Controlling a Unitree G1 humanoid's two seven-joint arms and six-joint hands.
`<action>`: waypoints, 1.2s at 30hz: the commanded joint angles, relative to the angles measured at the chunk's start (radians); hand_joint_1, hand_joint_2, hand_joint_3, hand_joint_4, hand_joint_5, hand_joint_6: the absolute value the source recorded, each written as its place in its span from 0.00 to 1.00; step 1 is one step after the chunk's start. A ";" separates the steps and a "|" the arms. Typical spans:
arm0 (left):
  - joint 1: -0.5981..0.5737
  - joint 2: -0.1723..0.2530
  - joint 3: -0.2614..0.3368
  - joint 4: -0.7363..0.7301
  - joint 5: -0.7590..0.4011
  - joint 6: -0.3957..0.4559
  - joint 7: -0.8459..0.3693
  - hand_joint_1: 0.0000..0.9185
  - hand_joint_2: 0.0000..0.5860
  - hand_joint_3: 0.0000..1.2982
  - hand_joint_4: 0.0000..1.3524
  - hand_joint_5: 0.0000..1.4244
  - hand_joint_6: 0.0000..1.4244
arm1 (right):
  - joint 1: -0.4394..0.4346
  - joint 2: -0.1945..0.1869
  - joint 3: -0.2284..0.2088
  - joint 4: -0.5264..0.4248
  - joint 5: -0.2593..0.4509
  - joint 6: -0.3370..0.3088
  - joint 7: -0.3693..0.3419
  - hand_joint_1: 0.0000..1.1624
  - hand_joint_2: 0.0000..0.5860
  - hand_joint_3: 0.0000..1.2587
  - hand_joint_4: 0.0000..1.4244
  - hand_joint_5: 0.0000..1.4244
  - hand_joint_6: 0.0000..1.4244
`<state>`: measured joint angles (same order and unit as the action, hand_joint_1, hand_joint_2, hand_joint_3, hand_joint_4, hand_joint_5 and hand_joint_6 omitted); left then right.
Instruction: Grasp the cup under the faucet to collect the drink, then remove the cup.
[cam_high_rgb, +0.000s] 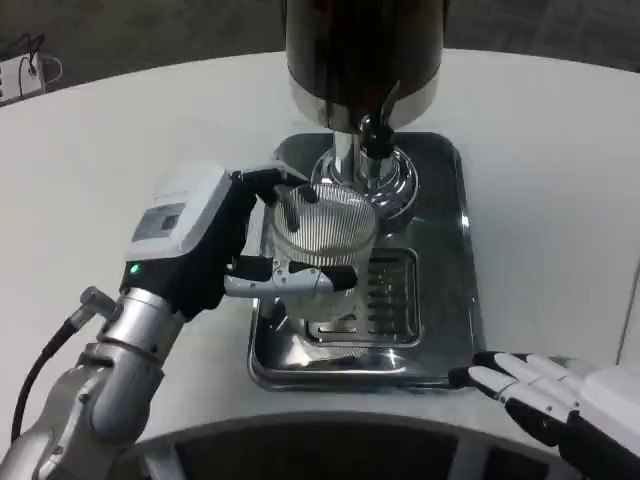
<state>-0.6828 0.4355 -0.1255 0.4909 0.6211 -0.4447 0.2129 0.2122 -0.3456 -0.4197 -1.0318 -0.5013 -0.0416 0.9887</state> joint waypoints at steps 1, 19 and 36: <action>-0.046 -0.013 -0.025 0.025 0.011 0.003 0.038 0.60 0.00 0.81 0.88 0.94 1.00 | 0.017 -0.012 -0.015 -0.015 0.023 -0.003 -0.017 0.36 0.88 0.06 0.00 0.00 0.00; -0.078 0.004 -0.085 0.031 0.019 0.021 -0.007 0.42 0.00 0.58 0.56 0.73 0.98 | 0.049 -0.027 -0.027 -0.015 0.045 0.002 -0.045 0.36 0.88 0.06 0.00 0.00 0.00; -0.096 0.032 -0.074 0.012 -0.018 0.028 -0.087 0.12 0.01 0.33 0.24 0.45 0.74 | 0.034 -0.044 -0.008 -0.015 0.048 0.030 -0.051 0.36 0.88 0.07 0.00 0.01 0.00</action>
<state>-0.7704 0.4539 -0.2054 0.5193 0.6183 -0.4250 0.1444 0.2466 -0.3788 -0.4331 -1.0318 -0.4657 -0.0211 0.9496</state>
